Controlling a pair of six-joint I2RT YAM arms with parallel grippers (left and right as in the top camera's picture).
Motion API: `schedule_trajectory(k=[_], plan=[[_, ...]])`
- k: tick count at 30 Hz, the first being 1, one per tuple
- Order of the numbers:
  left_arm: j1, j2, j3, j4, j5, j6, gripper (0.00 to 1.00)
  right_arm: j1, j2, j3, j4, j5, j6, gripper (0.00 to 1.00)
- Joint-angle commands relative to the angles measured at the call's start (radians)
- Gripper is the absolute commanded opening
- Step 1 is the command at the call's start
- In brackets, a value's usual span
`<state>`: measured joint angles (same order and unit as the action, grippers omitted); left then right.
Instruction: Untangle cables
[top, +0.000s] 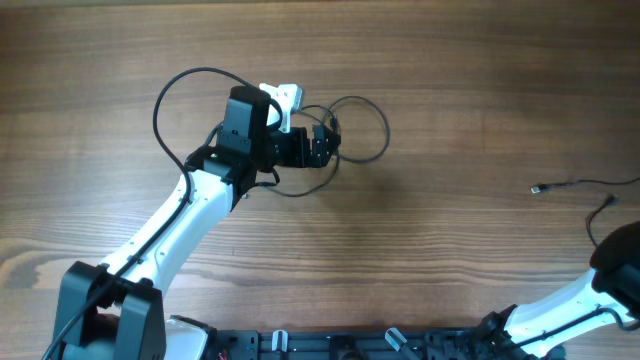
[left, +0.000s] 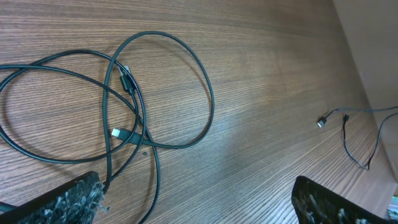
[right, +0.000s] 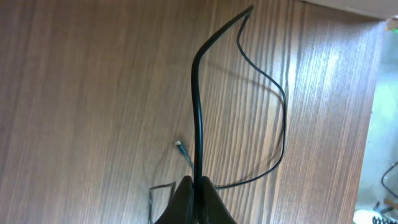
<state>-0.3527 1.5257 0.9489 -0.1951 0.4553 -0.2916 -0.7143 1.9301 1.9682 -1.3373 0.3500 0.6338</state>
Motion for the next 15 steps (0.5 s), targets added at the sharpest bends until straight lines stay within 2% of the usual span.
schedule_trajectory(k=[1, 10, 15], plan=[[-0.003, -0.021, -0.008, 0.003, 0.016, -0.001, 1.00, -0.039, 0.002, -0.014, 0.000, 0.042, 0.050, 0.04], [-0.003, -0.021, -0.008, 0.003, 0.016, 0.000, 1.00, -0.182, 0.011, -0.051, 0.045, 0.042, 0.092, 0.04], [-0.003, -0.021, -0.008, 0.004, 0.016, 0.000, 1.00, -0.191, 0.011, -0.071, 0.062, 0.074, 0.103, 0.04]])
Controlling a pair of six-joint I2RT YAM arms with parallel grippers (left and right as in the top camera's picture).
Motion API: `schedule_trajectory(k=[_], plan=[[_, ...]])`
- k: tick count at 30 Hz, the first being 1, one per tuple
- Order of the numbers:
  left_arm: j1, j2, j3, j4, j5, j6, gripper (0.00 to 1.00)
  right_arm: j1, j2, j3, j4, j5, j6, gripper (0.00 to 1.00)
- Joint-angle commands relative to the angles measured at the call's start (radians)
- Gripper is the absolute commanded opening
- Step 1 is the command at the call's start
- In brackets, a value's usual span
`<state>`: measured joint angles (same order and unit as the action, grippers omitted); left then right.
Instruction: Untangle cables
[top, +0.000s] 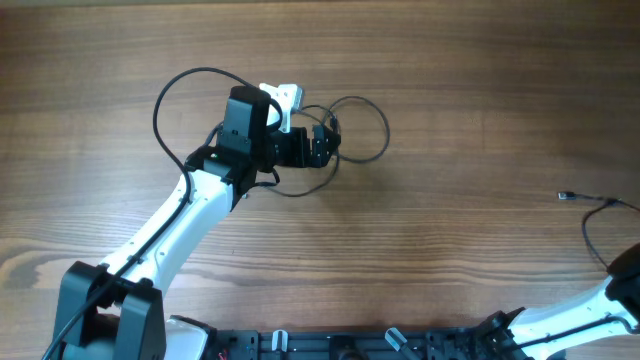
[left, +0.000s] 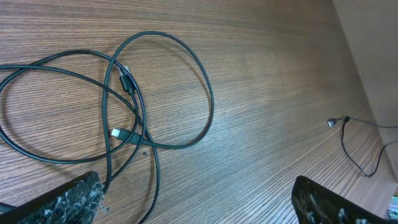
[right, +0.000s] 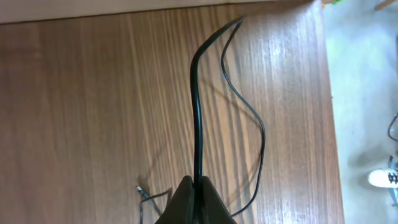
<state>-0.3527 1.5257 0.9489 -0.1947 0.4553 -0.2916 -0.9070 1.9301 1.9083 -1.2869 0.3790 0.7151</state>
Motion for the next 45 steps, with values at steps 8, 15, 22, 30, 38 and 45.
schedule_trajectory(k=[8, 15, 22, 30, 38, 45], plan=[[-0.003, -0.020, -0.008, 0.003, 0.016, 0.023, 1.00, -0.080, 0.011, -0.013, 0.004, 0.045, 0.043, 0.04], [-0.003, -0.020, -0.008, 0.003, 0.016, 0.023, 1.00, -0.106, 0.011, -0.013, 0.017, 0.003, 0.044, 0.49], [-0.003, -0.020, -0.008, 0.003, 0.016, 0.023, 1.00, -0.106, 0.011, -0.013, 0.024, -0.047, 0.039, 1.00], [-0.003, -0.020, -0.008, 0.002, 0.016, 0.022, 1.00, -0.088, 0.011, -0.013, 0.068, -0.254, -0.119, 1.00], [0.039, -0.021, -0.008, 0.003, -0.117, 0.021, 1.00, 0.073, -0.020, -0.012, 0.154, -0.677, -0.577, 1.00], [0.197, -0.085, 0.008, -0.021, -0.267, -0.057, 1.00, 0.412, -0.039, -0.013, 0.096, -0.863, -0.860, 1.00]])
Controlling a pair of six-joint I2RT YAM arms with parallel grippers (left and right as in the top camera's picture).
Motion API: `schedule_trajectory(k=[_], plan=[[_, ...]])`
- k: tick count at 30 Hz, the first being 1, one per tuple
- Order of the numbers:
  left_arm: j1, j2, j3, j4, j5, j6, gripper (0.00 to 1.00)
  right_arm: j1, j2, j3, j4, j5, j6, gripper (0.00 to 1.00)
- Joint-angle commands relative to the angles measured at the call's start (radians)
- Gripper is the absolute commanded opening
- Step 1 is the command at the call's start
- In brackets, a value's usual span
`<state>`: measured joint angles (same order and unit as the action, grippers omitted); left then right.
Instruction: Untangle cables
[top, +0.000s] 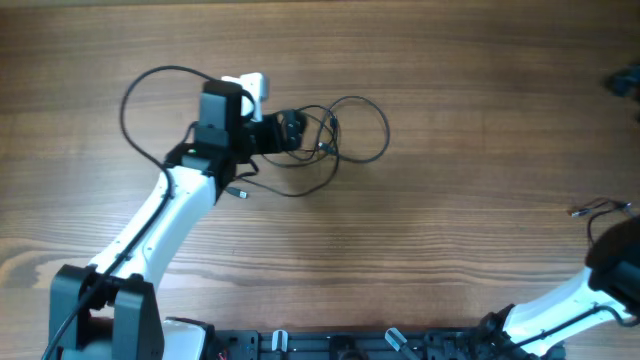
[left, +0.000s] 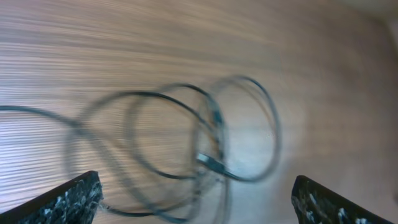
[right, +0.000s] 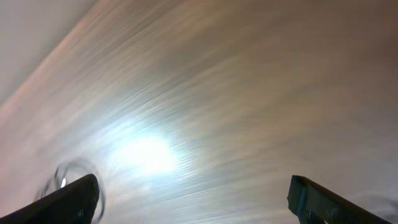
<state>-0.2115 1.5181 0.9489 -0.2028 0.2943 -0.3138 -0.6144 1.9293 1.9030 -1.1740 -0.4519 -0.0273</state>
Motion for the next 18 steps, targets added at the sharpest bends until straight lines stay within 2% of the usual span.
schedule_trajectory(k=[1, 4, 6, 8, 13, 18], plan=[[0.070, -0.101, 0.008, -0.027, -0.152, -0.035, 1.00, 0.162, -0.038, -0.007, -0.024, -0.011, -0.131, 1.00], [0.109, -0.193, 0.008, -0.122, -0.340, -0.035, 1.00, 0.350, -0.038, -0.007, -0.023, 0.188, -0.036, 1.00], [0.123, -0.225, 0.008, -0.187, -0.392, -0.037, 1.00, 0.460, -0.038, -0.007, -0.027, 0.322, 0.043, 1.00], [0.130, -0.236, 0.008, -0.233, -0.454, -0.095, 1.00, 0.587, -0.037, -0.007, -0.034, 0.404, 0.080, 1.00], [0.153, -0.235, 0.008, -0.274, -0.500, -0.194, 1.00, 0.853, -0.036, -0.007, -0.001, 0.357, 0.009, 1.00], [0.183, -0.235, 0.008, -0.334, -0.565, -0.280, 1.00, 1.022, 0.003, -0.007, 0.032, 0.253, -0.088, 1.00]])
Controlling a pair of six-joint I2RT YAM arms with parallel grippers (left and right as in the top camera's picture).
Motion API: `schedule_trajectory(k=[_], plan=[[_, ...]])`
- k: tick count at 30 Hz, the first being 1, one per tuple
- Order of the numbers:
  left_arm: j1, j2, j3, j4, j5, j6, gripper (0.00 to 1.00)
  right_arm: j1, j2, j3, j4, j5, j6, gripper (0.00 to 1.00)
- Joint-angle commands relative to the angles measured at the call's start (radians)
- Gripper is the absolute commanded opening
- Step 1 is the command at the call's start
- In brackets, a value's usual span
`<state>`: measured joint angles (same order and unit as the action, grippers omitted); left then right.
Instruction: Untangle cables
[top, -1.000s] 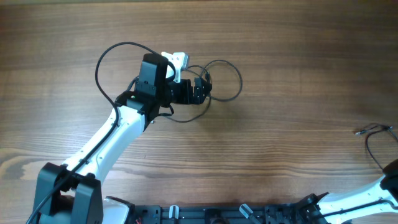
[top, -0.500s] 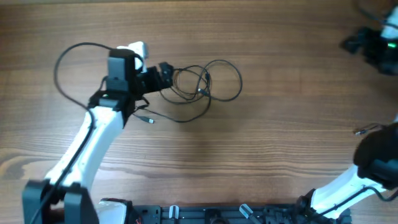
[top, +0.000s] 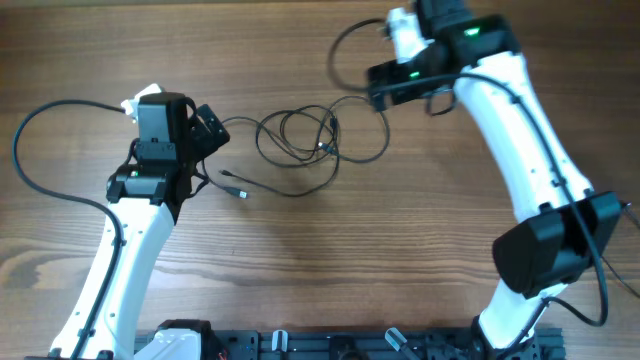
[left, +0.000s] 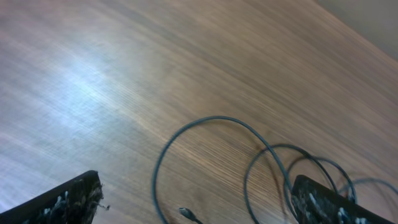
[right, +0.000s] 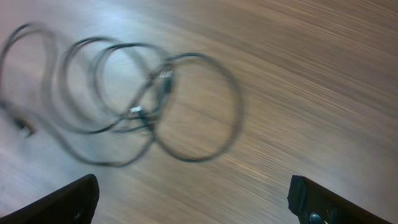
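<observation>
A tangle of black cable loops (top: 300, 140) lies mid-table, with one plug end (top: 236, 191) trailing out to its left. My left gripper (top: 210, 128) is open just left of the tangle. In the left wrist view the gripper (left: 196, 202) is empty, with the loops (left: 214, 119) ahead of it. My right gripper (top: 378, 84) hovers open at the tangle's upper right. In the right wrist view the gripper (right: 196, 199) holds nothing and the blurred loops (right: 155, 93) lie ahead.
A separate thin black cable (top: 626, 206) lies at the table's right edge. The right arm (top: 520, 130) stretches from the bottom right across the table's right half. The left arm's own wire (top: 30, 130) arcs over the far left.
My left gripper has drawn back from over the tangle to its left side. My right arm, then at the right edge, now reaches to the tangle's upper right. Both are open.
First my right gripper was shut on a thin cable at the right edge, and my left was open over the tangle. The thin cable's end then lay farther right. Later the right gripper was open. Now the thin cable lies apart and both grippers flank the tangle.
</observation>
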<state>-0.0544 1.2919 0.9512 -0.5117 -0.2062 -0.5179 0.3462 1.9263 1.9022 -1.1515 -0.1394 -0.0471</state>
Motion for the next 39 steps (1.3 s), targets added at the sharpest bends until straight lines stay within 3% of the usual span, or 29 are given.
schedule_trajectory(k=[1, 4, 8, 16, 24, 28, 32, 33, 34, 36, 39], plan=[[0.037, -0.009, 0.005, -0.043, -0.065, -0.094, 1.00, 0.093, 0.030, -0.006, 0.015, -0.073, -0.087, 1.00], [0.046, -0.009, 0.005, -0.077, -0.064, -0.101, 1.00, 0.160, 0.100, -0.006, 0.060, -0.072, -0.064, 1.00], [0.046, -0.009, 0.005, -0.080, -0.065, -0.121, 1.00, 0.180, 0.188, -0.006, 0.110, -0.048, 0.111, 1.00], [0.047, -0.009, 0.005, -0.084, -0.065, -0.164, 1.00, 0.225, 0.314, -0.007, 0.122, -0.222, -0.086, 1.00], [0.059, -0.009, 0.005, -0.097, -0.095, -0.174, 1.00, 0.248, 0.343, -0.008, 0.169, -0.320, -0.097, 0.99], [0.100, -0.009, 0.005, -0.134, -0.094, -0.179, 1.00, 0.260, 0.363, -0.032, 0.225, -0.337, -0.108, 0.92], [0.114, -0.009, 0.005, -0.143, -0.090, -0.179, 1.00, 0.274, 0.379, -0.051, 0.279, -0.379, -0.100, 0.90], [0.114, -0.009, 0.005, -0.143, -0.081, -0.179, 1.00, 0.277, 0.383, -0.052, 0.287, -0.379, -0.090, 0.86], [0.114, -0.009, 0.005, -0.143, -0.069, -0.179, 1.00, 0.281, 0.388, -0.052, 0.297, -0.379, -0.080, 0.70], [0.113, -0.009, 0.005, -0.143, -0.053, -0.179, 1.00, 0.285, 0.389, -0.052, 0.309, -0.374, -0.053, 0.04], [0.113, -0.009, 0.005, -0.143, 0.018, -0.179, 1.00, 0.283, 0.383, -0.043, 0.301, -0.377, 0.015, 0.04]])
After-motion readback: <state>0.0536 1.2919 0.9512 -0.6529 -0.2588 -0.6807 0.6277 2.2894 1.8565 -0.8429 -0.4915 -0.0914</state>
